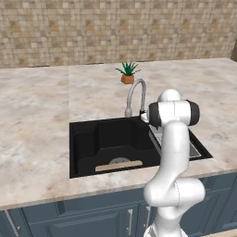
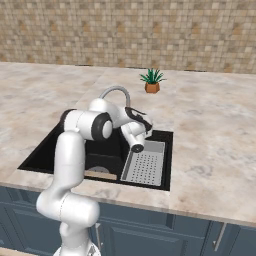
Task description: Turn on the sink faucet with hot water and rinse the cutting board for ten seconds, then turn off the faucet. Push the cutting board to reach the water if necessary.
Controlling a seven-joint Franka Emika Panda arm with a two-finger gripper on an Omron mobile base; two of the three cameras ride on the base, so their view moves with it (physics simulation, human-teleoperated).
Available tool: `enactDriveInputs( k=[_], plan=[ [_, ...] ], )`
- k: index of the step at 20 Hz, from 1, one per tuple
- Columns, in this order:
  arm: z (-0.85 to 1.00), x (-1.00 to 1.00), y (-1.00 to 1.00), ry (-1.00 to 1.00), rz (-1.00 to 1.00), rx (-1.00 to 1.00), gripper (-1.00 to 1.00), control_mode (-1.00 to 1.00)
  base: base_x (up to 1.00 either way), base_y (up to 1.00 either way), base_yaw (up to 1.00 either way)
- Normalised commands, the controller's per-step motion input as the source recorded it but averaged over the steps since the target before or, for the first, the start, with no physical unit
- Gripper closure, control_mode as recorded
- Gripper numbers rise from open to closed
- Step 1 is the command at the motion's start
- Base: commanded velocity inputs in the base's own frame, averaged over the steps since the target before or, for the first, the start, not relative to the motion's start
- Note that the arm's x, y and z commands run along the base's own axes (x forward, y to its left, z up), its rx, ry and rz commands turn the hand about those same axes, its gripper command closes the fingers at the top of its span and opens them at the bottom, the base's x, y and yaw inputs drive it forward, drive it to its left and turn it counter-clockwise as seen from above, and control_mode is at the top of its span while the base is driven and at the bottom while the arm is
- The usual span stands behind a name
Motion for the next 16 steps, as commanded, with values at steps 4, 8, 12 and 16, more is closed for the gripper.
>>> enactDriveInputs(
  k=[4, 8, 12, 16],
  plan=[
    [-0.09, 0.0, 0.19, 0.0, -0.09, 0.0, 1.0, -1.0, 0.0, 0.0, 0.0],
    [-0.06, 0.0, 0.18, 0.0, -0.09, 0.0, 1.0, -1.0, 0.0, 0.0, 0.0],
    [-0.03, 0.0, 0.18, 0.0, -0.09, 0.0, 1.0, -1.0, 0.0, 0.0, 0.0],
    [-0.01, 0.0, 0.17, 0.0, -0.09, 0.0, 1.0, -1.0, 0.0, 0.0, 0.0]
  ],
)
